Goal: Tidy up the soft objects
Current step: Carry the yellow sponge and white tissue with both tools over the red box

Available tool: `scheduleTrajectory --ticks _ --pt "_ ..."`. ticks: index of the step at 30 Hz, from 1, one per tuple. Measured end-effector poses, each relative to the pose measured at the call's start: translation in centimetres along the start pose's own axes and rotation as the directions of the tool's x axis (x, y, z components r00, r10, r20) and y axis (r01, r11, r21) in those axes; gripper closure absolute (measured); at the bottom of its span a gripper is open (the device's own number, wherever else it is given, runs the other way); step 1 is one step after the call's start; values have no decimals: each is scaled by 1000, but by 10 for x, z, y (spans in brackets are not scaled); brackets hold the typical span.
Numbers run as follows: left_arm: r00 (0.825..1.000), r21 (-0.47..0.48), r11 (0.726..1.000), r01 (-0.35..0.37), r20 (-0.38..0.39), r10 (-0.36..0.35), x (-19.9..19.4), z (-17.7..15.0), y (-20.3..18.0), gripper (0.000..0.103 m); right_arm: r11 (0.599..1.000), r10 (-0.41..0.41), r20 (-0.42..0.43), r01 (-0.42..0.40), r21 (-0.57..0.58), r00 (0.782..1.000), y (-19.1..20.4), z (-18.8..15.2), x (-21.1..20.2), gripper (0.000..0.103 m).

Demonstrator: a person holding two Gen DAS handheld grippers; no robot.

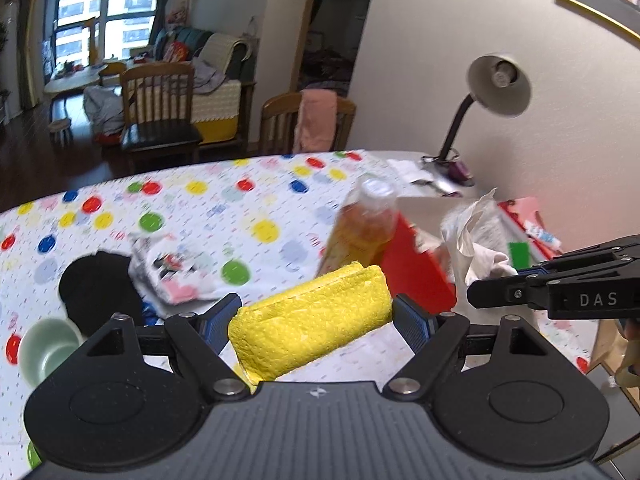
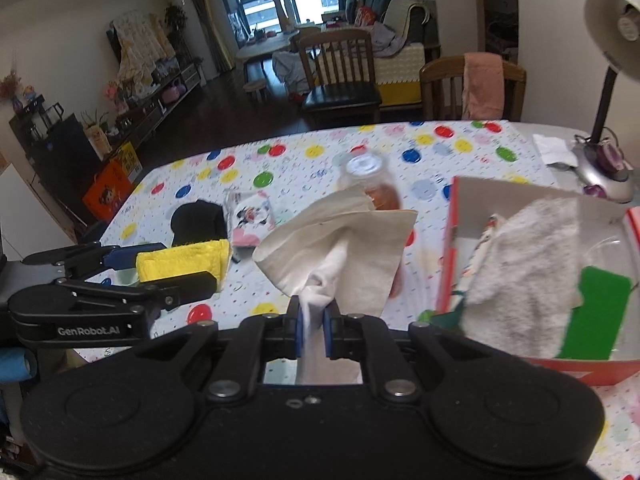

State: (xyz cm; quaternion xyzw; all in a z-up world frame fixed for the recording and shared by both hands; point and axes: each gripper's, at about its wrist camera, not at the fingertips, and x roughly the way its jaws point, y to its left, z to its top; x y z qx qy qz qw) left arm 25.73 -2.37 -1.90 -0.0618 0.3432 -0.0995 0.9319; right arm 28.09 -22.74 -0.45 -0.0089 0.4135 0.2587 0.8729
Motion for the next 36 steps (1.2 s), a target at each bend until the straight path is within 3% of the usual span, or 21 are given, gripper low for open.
scheduleTrajectory --ticks 20,36 --pt "994 99 989 107 -16 -106 36 47 -109 20 991 -117 87 111 73 989 -114 7 -55 92" --pt "985 168 974 152 -112 -134 102 55 -184 20 970 -215 69 205 133 974 -215 13 -51 90"
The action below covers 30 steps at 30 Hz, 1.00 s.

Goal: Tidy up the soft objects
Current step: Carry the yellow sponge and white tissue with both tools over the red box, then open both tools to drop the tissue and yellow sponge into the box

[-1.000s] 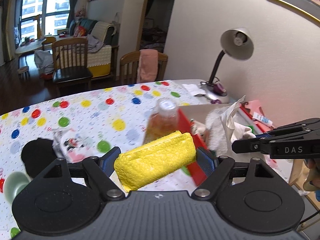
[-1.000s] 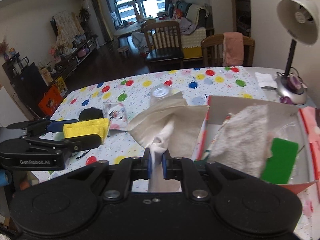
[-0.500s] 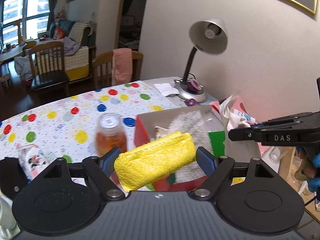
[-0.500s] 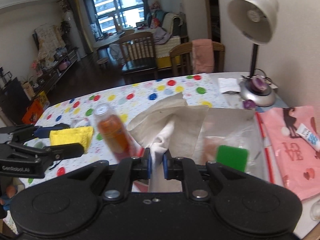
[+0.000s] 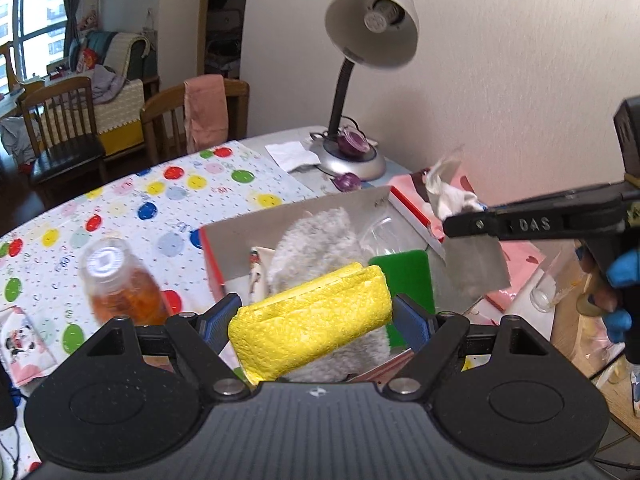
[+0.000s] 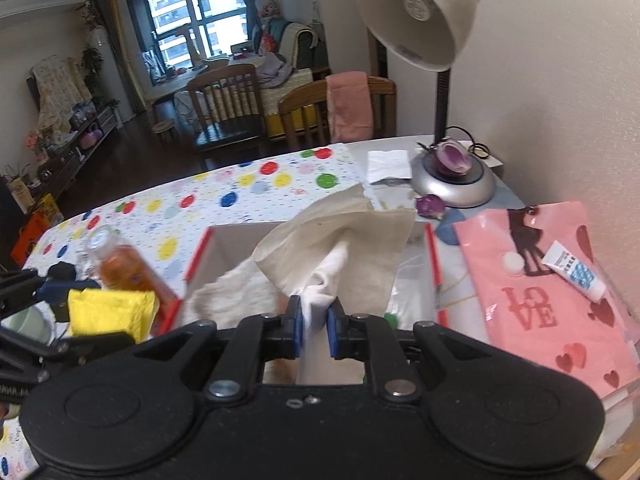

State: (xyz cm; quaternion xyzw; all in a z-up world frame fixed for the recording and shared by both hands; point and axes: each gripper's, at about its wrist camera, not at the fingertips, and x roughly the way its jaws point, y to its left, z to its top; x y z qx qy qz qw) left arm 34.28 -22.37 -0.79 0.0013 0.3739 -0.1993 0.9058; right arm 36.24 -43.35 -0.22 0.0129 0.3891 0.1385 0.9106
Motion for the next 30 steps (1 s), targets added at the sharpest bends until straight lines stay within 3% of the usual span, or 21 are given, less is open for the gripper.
scheduleTrajectory --ticks 10,20,28,30 --pt "998 33 998 48 -52 -47 43 10 -33 20 1000 -9 -47 9 10 999 -33 15 42 88" --pt "992 145 983 113 -72 -104 86 20 -76 20 999 -24 -112 19 -45 993 -46 27 92 88" --pt "988 155 980 127 -105 -112 123 22 -84 20 999 -15 -180 9 -35 984 -52 25 126 88" --pt "987 154 980 125 -120 -107 130 21 -84 20 999 -2 -189 -4 -33 982 -53 22 129 84"
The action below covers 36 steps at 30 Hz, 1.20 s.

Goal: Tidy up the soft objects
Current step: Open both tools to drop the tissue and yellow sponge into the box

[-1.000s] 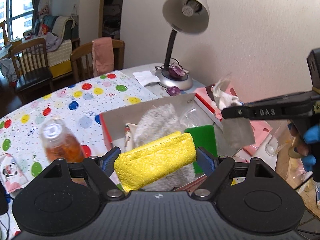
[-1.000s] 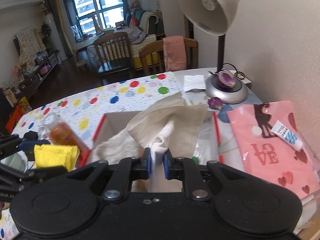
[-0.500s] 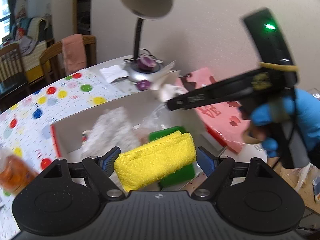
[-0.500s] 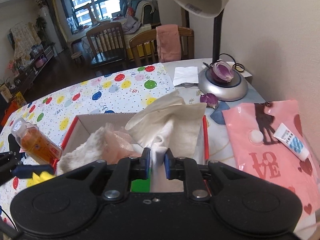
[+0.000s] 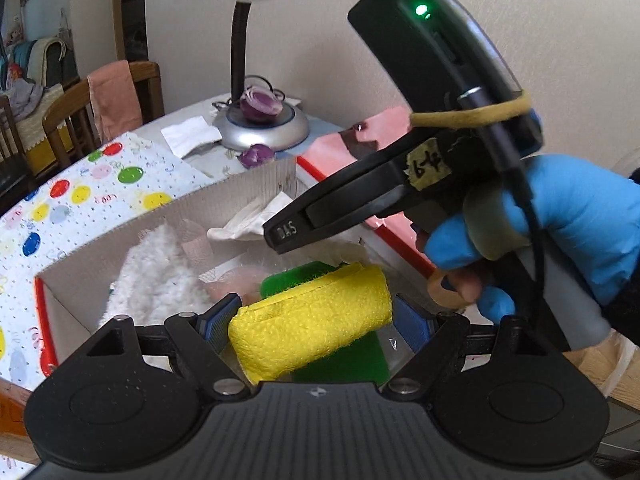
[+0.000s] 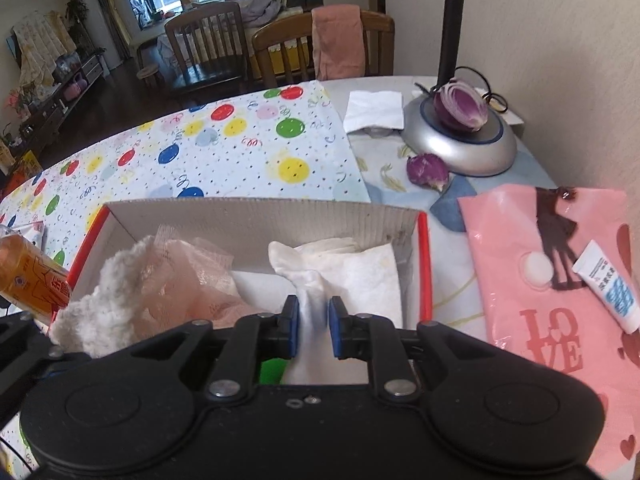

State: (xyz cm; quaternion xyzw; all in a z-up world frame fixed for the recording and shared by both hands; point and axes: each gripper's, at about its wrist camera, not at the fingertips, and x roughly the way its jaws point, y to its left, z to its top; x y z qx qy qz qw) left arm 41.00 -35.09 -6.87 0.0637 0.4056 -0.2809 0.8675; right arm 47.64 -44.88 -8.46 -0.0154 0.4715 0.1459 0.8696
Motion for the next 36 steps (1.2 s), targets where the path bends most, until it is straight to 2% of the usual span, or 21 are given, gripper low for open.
scheduleTrajectory --ticks 8,19,24,25,36 --pt "998 2 1000 -11 -59 11 23 -5 2 20 999 17 -28 -18 -34 999 4 -7 10 81" --pt "996 -20 1000 -16 -91 14 34 -6 6 20 999 47 -17 -47 -23 999 3 -9 5 65" --pt "995 -48 999 -13 -103 8 35 -10 7 20 998 64 6 -63 -19 998 3 -10 -4 42" --pt "994 -50 999 -12 -105 7 35 -11 8 20 998 64 10 -64 -22 998 4 -10 -6 41" --pt "999 -47 999 12 -31 -14 5 -14 3 20 997 80 43 -79 -26 996 4 -16 -34 34"
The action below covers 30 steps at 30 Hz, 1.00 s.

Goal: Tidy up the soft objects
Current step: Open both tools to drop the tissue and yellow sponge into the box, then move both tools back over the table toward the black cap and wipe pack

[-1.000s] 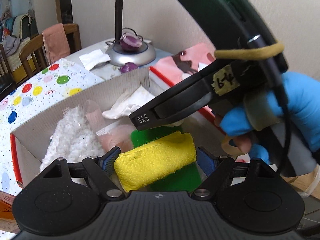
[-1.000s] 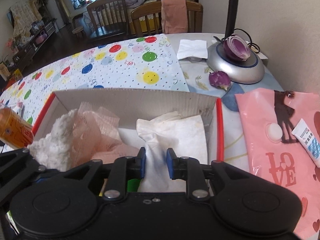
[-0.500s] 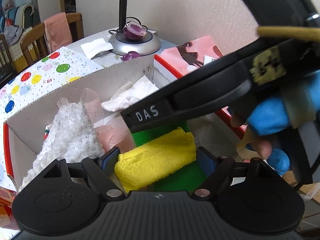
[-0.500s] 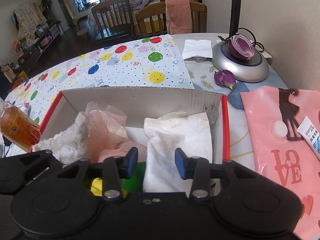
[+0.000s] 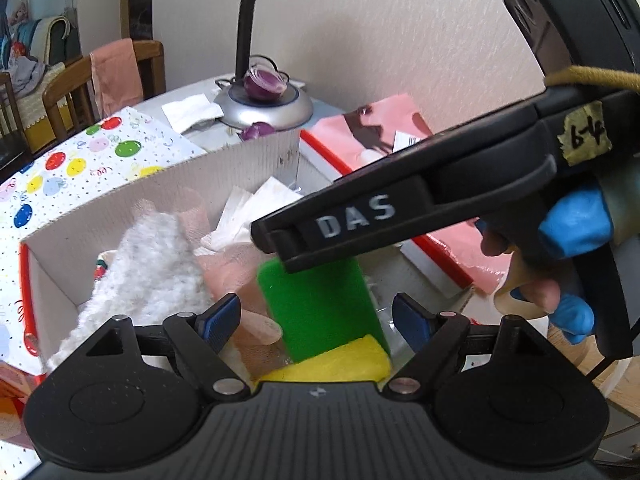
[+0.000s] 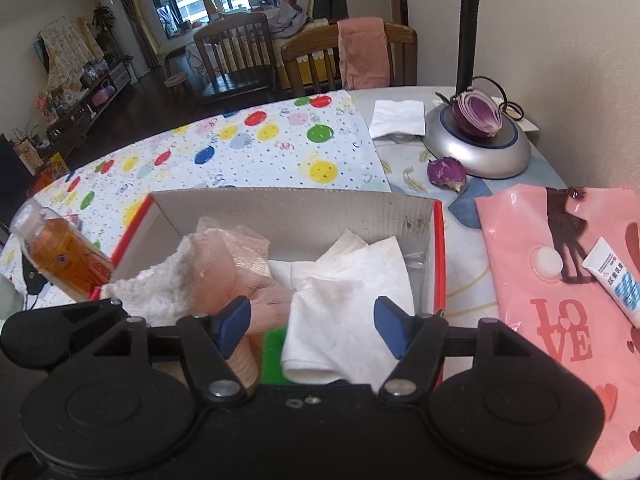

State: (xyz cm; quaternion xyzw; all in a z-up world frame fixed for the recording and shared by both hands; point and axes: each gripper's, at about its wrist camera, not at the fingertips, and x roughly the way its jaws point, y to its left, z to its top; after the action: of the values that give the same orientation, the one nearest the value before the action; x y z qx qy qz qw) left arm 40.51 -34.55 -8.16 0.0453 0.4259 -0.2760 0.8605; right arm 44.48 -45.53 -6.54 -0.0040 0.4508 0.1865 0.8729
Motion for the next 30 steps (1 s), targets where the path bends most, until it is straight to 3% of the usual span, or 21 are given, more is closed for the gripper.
scheduleTrajectory --ticks 14,30 --pt "990 -107 994 -1 141 16 -77 -13 31 20 998 45 49 -43 -48 998 33 -4 -49 25" --pt "966 -212 977 -28 245 81 -169 -46 97 20 992 104 117 -94 -89 988 108 -2 -85 18"
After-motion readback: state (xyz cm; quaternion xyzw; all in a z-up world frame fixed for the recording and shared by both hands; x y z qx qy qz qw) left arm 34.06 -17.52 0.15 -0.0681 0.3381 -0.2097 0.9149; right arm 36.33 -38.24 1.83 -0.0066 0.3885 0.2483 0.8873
